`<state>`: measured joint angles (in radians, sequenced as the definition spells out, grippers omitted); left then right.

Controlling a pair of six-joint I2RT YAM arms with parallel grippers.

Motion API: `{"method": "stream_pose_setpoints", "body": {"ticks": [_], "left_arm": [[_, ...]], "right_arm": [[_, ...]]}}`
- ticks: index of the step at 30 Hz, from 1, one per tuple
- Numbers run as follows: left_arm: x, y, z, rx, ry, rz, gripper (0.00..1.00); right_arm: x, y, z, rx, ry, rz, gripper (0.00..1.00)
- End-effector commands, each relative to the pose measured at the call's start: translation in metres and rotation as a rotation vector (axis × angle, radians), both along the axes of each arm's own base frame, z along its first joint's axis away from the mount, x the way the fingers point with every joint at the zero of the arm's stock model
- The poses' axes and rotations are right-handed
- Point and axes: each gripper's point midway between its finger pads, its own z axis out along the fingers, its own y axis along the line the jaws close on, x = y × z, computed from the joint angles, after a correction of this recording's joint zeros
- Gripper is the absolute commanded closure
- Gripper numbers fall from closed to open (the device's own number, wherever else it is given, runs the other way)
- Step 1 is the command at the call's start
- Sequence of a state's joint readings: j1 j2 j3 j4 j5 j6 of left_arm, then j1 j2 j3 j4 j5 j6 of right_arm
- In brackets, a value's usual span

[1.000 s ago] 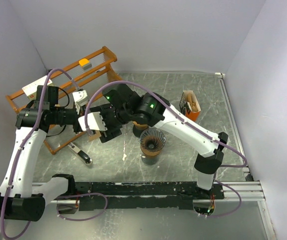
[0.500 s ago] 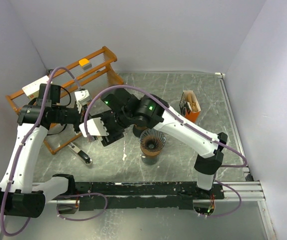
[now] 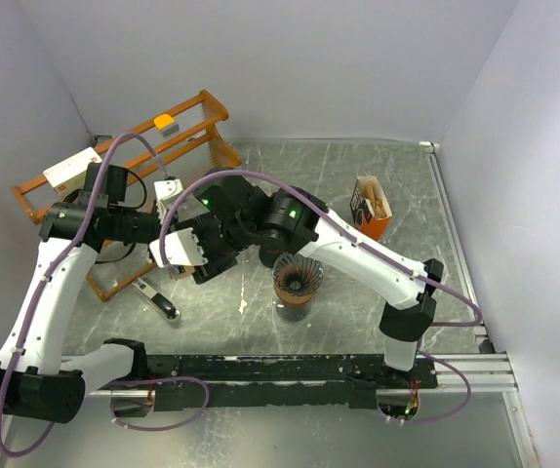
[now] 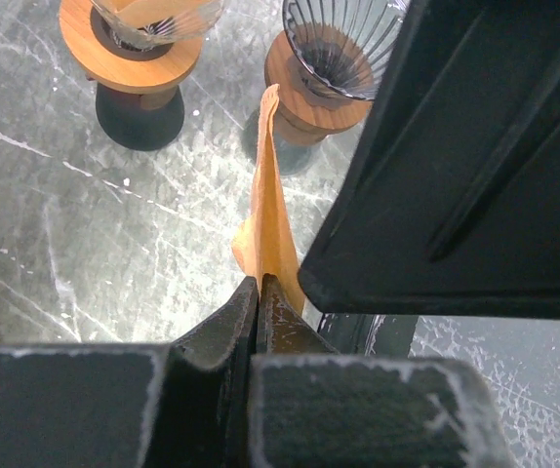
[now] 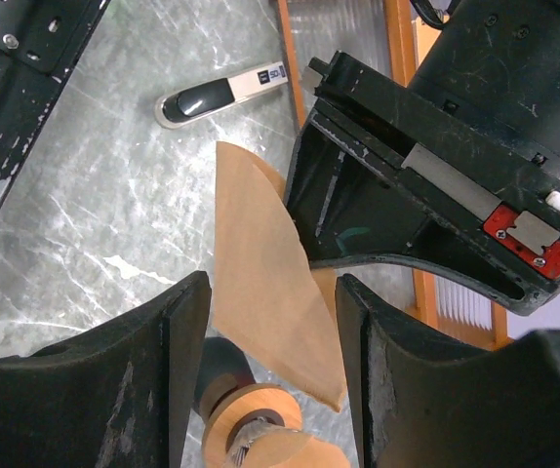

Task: Place the coffee filter in the dripper
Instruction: Place the coffee filter in the coffee dripper.

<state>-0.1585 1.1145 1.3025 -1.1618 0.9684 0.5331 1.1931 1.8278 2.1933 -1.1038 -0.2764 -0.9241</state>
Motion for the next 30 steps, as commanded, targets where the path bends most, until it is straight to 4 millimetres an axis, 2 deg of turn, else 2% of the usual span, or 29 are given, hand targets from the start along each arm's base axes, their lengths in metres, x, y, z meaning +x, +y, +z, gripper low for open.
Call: {"method": "stream_pose_setpoints", "body": {"ticks": [1,15,30], "left_arm": [[-0.008,-0.003,0.004,0.005,-0.01,-0.029,0.93],[-0.009,-0.007,0.004,0.015,-0.016,-0.034,0.93],[-0.009,-0.006,-0.001,0.04,-0.01,-0.048,0.93]], "right_arm": [[0.005,0.002,0.006,0.012,-0.037,-0.015,0.45],[0.0,-0.011,-0.019,-0.086,-0.005,-0.009,0.5],[-0.004,-0.021,-0.031,-0.149,0.016,0.007,0.57]]}}
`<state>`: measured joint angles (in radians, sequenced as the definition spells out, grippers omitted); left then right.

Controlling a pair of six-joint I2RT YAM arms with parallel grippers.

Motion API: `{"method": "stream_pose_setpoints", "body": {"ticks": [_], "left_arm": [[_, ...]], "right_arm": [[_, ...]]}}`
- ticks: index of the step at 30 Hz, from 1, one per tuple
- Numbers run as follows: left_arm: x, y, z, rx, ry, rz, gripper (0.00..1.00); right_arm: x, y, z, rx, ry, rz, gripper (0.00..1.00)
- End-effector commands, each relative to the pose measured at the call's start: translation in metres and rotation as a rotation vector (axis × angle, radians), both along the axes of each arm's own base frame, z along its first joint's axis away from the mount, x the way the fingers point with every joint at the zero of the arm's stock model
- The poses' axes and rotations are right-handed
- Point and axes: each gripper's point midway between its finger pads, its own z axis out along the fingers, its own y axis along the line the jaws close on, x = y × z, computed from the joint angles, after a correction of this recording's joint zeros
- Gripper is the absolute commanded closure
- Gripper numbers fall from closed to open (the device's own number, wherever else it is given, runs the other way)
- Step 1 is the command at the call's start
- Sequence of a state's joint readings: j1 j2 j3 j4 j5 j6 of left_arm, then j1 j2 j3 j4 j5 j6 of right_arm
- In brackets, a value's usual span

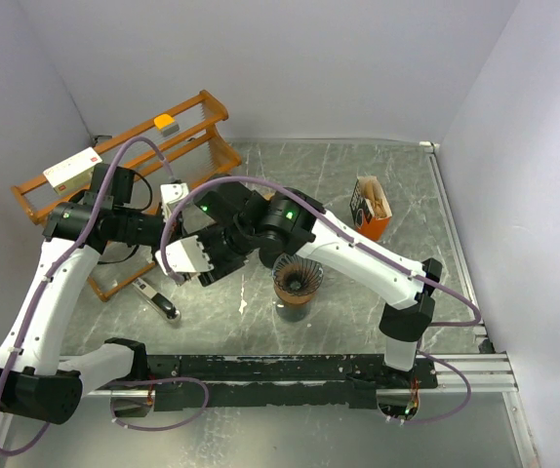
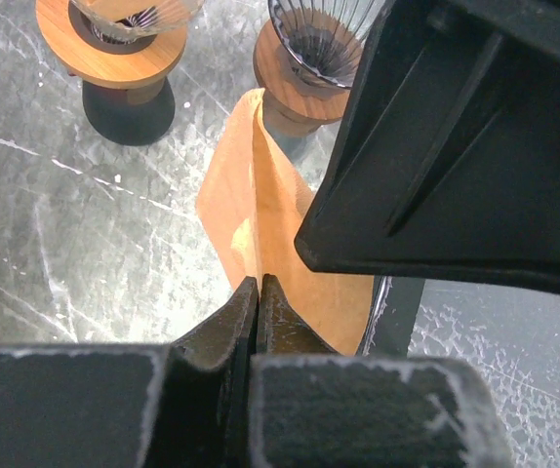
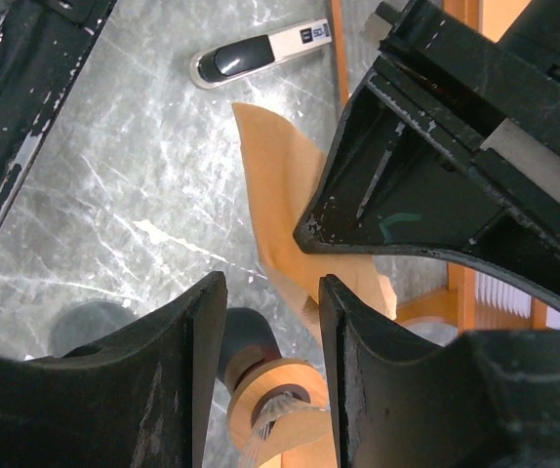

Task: Place the coffee filter in the dripper
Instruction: Place the coffee filter in the coffee dripper.

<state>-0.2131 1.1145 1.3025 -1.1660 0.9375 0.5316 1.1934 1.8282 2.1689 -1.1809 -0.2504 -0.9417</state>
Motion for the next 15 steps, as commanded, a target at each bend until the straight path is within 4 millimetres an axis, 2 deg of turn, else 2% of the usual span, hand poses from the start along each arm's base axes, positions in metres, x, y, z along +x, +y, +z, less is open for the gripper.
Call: {"method": "stream_pose_setpoints", "body": {"ticks": [1,15], "left_arm": [[-0.001,0.0,0.002,0.016,-0.01,-0.014,0.93],[-0.009,-0.008,-0.007,0.056,0.058,-0.074,0.93]], "right_arm": [[-0.004,-0.005,-0.011,-0.054,0.013,0.017,0.57],[-0.02,0.003,-0.024,-0.125,-0.031,0.081,0.59]]}}
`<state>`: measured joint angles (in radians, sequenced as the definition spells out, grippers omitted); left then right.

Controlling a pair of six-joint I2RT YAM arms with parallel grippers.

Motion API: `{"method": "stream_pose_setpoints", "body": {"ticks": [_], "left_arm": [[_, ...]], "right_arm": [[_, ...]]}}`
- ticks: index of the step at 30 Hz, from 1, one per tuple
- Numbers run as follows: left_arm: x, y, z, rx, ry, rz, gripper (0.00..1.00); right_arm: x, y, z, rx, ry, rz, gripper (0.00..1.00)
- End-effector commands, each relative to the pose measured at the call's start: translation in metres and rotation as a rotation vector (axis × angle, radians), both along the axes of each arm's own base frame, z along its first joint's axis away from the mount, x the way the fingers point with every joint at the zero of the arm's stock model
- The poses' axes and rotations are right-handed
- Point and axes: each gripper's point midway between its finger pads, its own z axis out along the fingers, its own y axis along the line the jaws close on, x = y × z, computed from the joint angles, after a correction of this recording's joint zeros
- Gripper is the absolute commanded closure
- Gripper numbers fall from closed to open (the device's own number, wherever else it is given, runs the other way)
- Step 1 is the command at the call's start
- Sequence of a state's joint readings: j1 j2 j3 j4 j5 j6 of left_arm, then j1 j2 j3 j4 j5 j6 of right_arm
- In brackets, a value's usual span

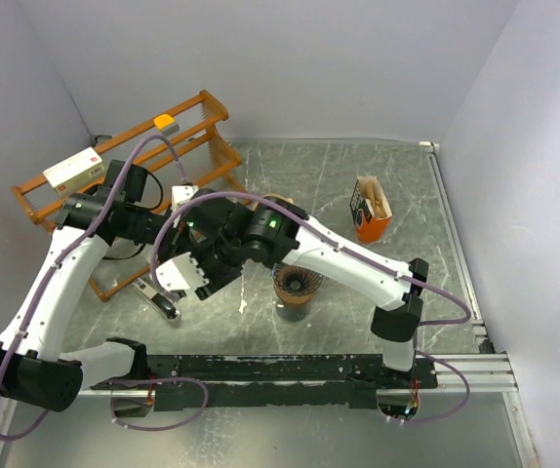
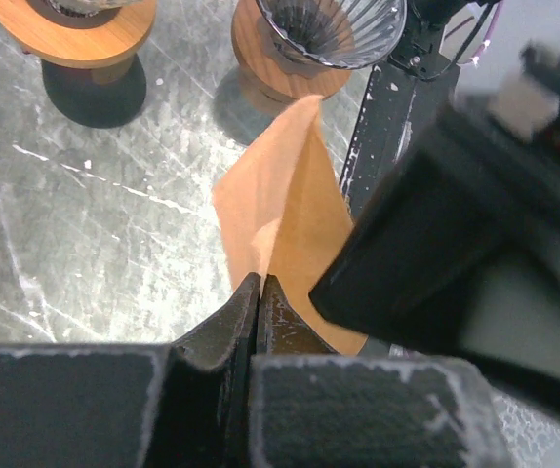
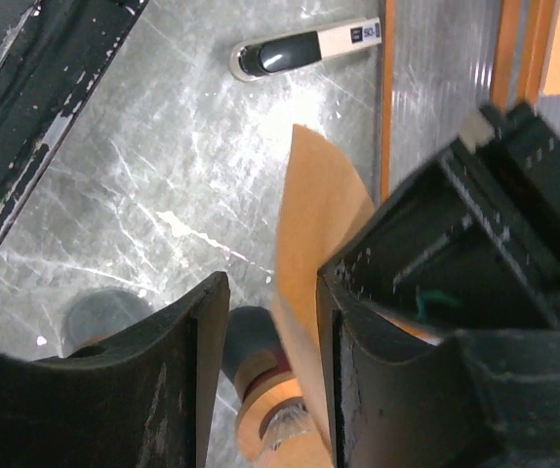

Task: Place the coffee filter in the dripper
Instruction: Place the coffee filter in the coffee dripper.

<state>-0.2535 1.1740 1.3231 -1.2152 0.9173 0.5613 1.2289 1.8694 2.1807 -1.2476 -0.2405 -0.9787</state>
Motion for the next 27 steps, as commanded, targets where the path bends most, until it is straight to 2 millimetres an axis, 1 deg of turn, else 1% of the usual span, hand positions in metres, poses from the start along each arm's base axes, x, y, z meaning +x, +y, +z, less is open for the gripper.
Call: {"method": "stream_pose_setpoints", "body": {"ticks": [1,7,12,17,22,25,27], "left_arm": [[-0.007,-0.004,0.004,0.014,0.002,-0.034,0.93],[-0.009,-0.005,0.002,0.028,0.002,-0.036,0.93],[-0.009,-0.004,0.0,0.038,0.0,-0.039,0.93],[-0.009,-0.006,0.002,0.039,-0.001,-0.057,0.93],[-0.009,-0.012,0.009,0.02,-0.011,-0.084,0.93],[-0.007,-0.017,0.016,0.002,-0.029,-0.096,0.92],[-0.003,-0.02,0.02,-0.008,-0.039,-0.095,0.89]], "right_arm": [[-0.007,0.003,-0.003,-0.037,-0.035,0.03,0.59],[-0.009,0.002,-0.006,-0.069,-0.062,0.03,0.6],[-0.007,-0.002,-0.009,-0.096,-0.079,0.011,0.67],[-0.005,-0.007,-0.011,-0.106,-0.084,-0.015,0.77],[-0.003,-0.009,-0.009,-0.079,-0.081,-0.047,0.95],[-0.001,-0.012,-0.002,-0.053,-0.059,-0.067,1.0],[0.002,-0.014,0.005,-0.033,-0.039,-0.078,1.0]]}}
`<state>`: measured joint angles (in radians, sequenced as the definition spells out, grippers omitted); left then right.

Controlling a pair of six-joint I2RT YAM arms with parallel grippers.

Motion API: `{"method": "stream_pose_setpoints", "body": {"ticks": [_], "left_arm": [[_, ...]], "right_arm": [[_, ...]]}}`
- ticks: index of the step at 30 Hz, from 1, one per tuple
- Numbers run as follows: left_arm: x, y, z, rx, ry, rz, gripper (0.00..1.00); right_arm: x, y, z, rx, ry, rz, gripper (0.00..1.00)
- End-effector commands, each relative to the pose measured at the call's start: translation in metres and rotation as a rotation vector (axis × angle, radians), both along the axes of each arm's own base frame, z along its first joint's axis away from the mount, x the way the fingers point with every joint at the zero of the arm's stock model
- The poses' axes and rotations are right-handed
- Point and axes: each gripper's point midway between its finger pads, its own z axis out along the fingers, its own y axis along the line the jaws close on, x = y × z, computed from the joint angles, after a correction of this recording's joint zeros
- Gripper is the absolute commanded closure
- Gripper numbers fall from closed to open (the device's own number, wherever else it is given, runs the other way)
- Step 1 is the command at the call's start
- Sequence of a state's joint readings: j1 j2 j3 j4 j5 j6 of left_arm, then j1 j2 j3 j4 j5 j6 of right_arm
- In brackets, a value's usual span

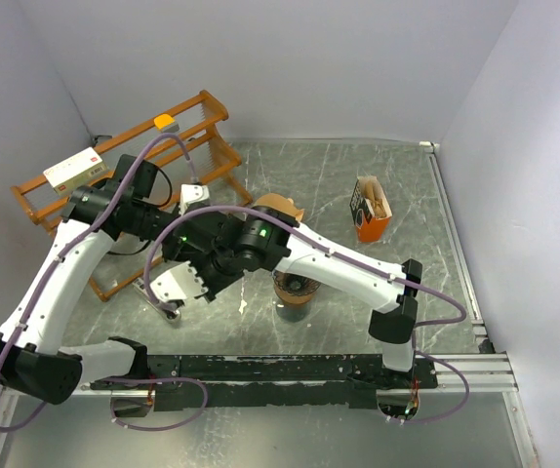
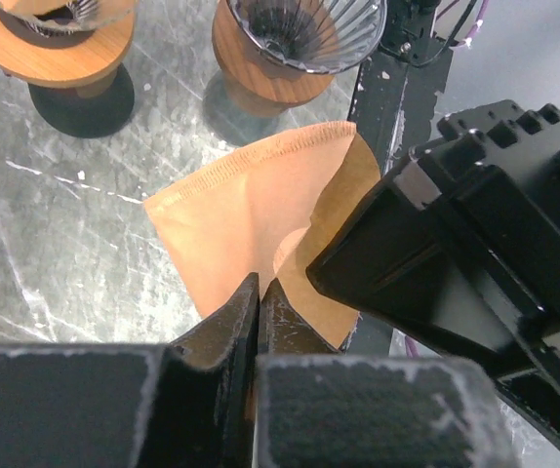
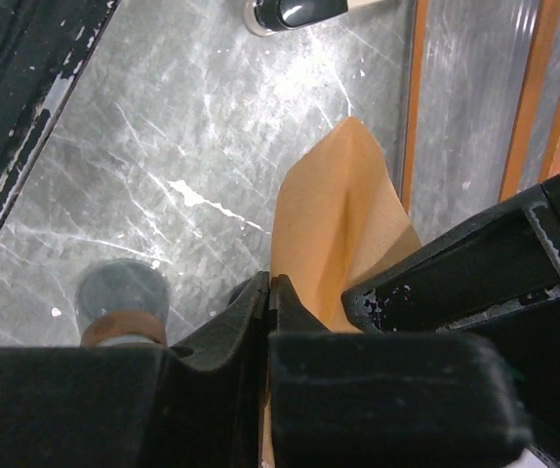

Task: Place the coffee filter in the dripper
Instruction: Place the coffee filter in the coffee dripper.

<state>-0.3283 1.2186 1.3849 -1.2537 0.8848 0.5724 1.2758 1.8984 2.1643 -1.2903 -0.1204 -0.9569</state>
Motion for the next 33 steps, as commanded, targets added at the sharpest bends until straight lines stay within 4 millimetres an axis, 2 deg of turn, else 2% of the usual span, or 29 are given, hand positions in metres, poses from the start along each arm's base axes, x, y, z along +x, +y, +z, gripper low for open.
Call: {"method": "stream_pose_setpoints", "body": {"ticks": [1,7,13,15,16,24,28,33], "left_arm": [[0.004,-0.011,0.019,-0.051,-0.044,-0.032,0.88],[0.021,-0.022,0.032,-0.071,-0.081,-0.036,0.78],[0.032,-0.034,0.041,-0.08,-0.102,-0.051,0.61],[0.032,-0.04,0.045,-0.109,-0.093,-0.065,0.51],[0.033,-0.043,0.047,-0.125,-0.086,-0.071,0.49],[0.043,-0.07,0.064,-0.2,-0.114,-0.116,0.43],[0.044,-0.088,0.058,-0.176,-0.119,-0.148,0.37],[0.043,-0.111,0.053,-0.18,-0.11,-0.198,0.42]], "right_arm": [[0.005,-0.008,0.031,0.095,0.018,-0.041,1.0],[0.013,-0.017,0.053,0.193,0.034,-0.054,1.0],[0.02,-0.031,0.07,0.261,0.028,-0.096,1.0],[0.025,-0.037,0.073,0.278,0.022,-0.118,1.0],[0.026,-0.04,0.075,0.288,0.02,-0.125,1.0],[0.028,-0.06,0.076,0.309,0.028,-0.171,1.0],[0.03,-0.073,0.077,0.331,0.044,-0.206,1.0],[0.032,-0.092,0.078,0.348,0.071,-0.24,1.0]]}}
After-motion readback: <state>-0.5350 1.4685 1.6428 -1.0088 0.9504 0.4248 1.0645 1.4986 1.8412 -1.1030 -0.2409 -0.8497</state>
